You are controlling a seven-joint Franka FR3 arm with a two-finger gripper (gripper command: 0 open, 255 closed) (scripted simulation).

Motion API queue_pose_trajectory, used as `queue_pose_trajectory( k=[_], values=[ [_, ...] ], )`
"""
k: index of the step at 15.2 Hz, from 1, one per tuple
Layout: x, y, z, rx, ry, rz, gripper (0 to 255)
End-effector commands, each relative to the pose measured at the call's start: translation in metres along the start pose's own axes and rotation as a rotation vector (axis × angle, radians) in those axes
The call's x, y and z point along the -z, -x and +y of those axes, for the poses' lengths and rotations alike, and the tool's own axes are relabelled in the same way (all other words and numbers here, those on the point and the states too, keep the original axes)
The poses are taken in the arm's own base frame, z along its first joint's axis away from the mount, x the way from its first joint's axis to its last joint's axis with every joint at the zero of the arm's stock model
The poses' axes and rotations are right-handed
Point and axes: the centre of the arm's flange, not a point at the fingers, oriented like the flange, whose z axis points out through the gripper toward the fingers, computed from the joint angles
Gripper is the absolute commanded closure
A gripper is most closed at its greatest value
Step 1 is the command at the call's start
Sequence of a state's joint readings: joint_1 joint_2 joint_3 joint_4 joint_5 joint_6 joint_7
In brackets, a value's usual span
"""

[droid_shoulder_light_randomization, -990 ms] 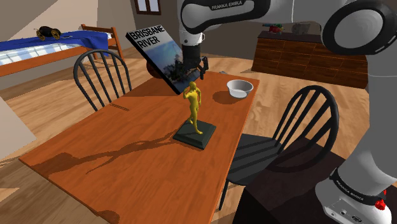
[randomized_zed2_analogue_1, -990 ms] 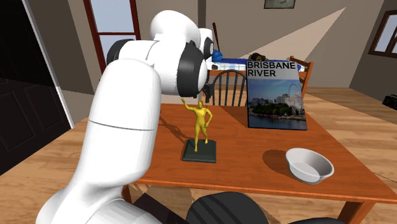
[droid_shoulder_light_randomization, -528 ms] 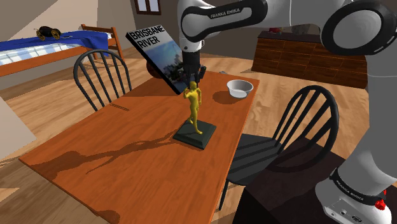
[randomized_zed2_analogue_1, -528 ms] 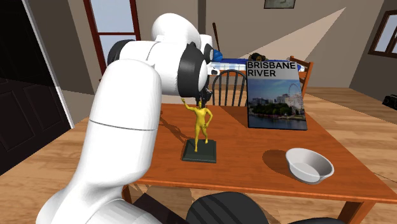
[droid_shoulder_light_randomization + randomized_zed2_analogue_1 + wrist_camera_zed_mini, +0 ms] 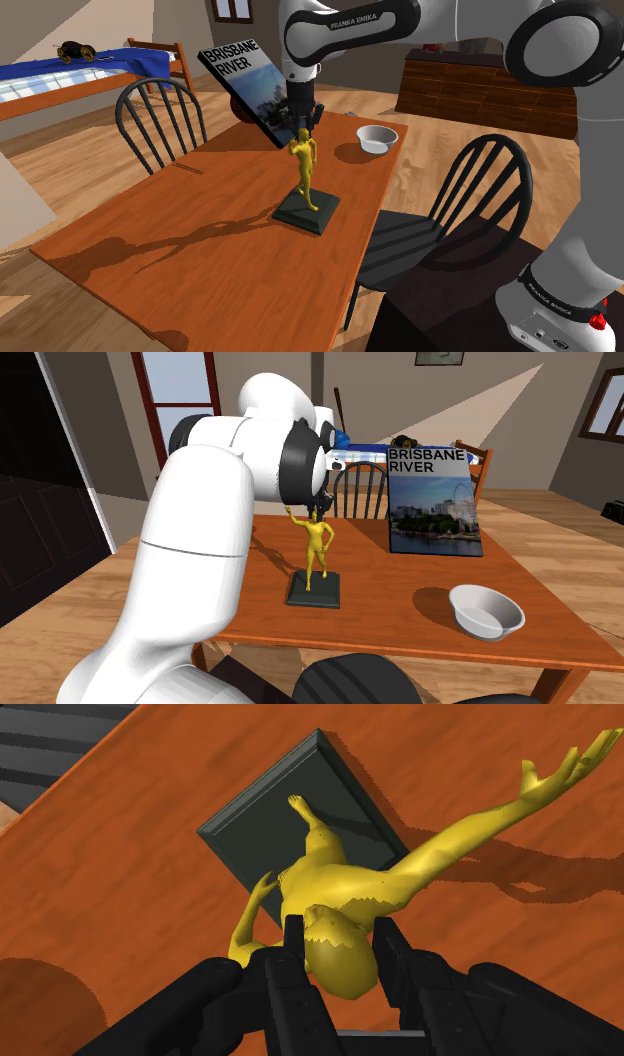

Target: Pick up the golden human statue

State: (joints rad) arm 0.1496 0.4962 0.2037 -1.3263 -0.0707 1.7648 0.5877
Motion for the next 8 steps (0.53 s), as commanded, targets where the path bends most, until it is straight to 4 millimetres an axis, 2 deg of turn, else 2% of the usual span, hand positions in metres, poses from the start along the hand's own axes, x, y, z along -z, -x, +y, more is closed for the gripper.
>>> queue_pose_trajectory(
  k=[1, 8],
  values=[
    [0.006, 0.0, 0.0, 0.0, 0.0, 0.001, 255],
    [0.043, 0.002, 0.0, 0.0, 0.0, 0.001, 255]
  ],
)
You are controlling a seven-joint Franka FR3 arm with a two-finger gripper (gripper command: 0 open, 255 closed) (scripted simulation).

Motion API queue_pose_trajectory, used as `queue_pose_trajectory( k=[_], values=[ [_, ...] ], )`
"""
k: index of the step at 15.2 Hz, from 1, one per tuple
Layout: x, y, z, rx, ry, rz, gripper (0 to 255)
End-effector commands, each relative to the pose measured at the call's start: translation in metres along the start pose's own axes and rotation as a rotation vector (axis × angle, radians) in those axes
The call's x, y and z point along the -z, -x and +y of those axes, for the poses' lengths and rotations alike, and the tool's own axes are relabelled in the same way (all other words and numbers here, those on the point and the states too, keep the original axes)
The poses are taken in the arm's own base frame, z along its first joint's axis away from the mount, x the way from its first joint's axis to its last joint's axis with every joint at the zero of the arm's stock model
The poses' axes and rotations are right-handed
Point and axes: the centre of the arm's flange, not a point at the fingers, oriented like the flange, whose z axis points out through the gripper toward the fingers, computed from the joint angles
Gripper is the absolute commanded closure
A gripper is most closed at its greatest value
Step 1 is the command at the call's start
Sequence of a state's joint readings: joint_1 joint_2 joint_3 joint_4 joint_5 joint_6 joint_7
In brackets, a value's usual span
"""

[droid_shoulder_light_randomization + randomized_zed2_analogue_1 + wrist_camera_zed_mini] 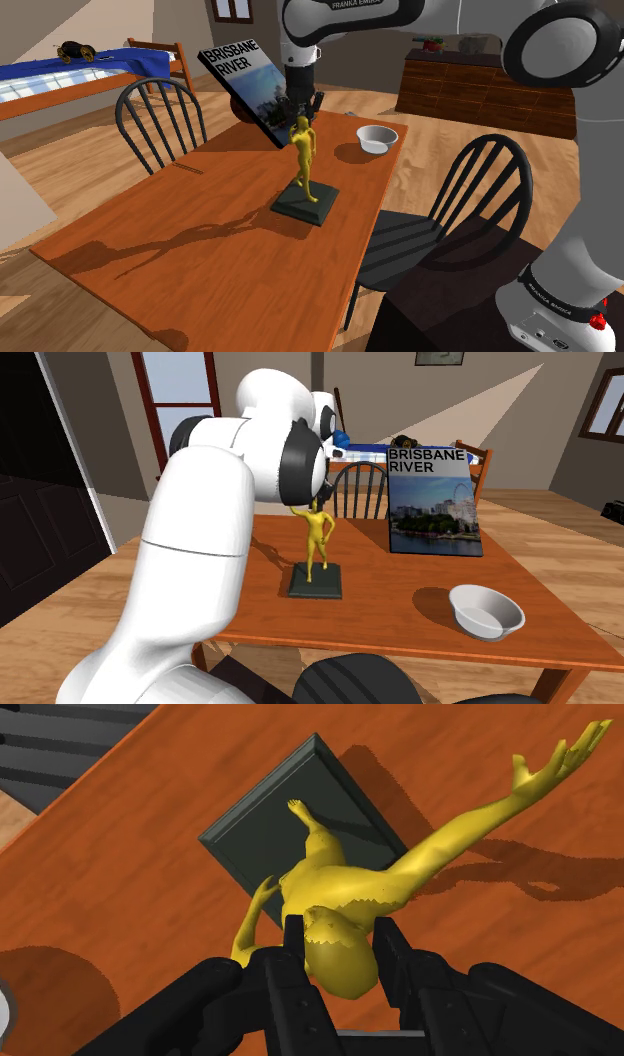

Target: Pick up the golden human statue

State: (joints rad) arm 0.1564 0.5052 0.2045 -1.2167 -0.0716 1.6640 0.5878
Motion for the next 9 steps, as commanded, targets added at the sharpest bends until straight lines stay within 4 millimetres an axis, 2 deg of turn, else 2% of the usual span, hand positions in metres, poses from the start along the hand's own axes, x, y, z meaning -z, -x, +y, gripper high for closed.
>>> queue_pose_trajectory(
  k=[1, 7, 9],
  values=[
    [0.011, 0.002, 0.001, 0.0, -0.001, 0.001, 255],
    [0.043, 0.003, 0.001, 0.0, -0.001, 0.001, 255],
    [0.043, 0.004, 0.001, 0.0, -0.001, 0.001, 255]
  ],
)
